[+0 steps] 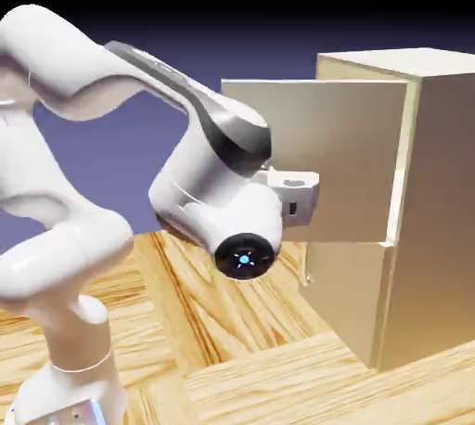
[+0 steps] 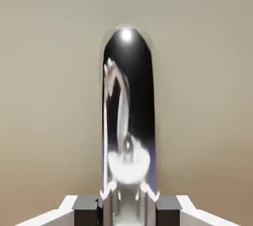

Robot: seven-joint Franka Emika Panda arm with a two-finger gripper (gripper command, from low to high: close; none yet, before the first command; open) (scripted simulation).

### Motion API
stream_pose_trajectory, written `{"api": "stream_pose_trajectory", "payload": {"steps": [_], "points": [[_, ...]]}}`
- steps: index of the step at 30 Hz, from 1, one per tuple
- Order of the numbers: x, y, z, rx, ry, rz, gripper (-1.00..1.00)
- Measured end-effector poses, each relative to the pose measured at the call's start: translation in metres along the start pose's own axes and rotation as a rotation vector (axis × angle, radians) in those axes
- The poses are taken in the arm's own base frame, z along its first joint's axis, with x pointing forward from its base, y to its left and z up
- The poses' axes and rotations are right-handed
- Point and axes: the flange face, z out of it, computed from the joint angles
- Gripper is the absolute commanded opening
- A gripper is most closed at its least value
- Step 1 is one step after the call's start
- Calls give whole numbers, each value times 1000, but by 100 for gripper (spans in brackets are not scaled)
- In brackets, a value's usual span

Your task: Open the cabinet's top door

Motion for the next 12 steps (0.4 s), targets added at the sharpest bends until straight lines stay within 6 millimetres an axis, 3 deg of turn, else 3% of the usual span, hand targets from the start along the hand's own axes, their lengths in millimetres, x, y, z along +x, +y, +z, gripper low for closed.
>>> {"api": "stream_pose_trajectory", "payload": {"steps": [10,12], "points": [[34,34,-60,196,-195,0,-100],[44,44,-59,251,-251,0,-100]]}}
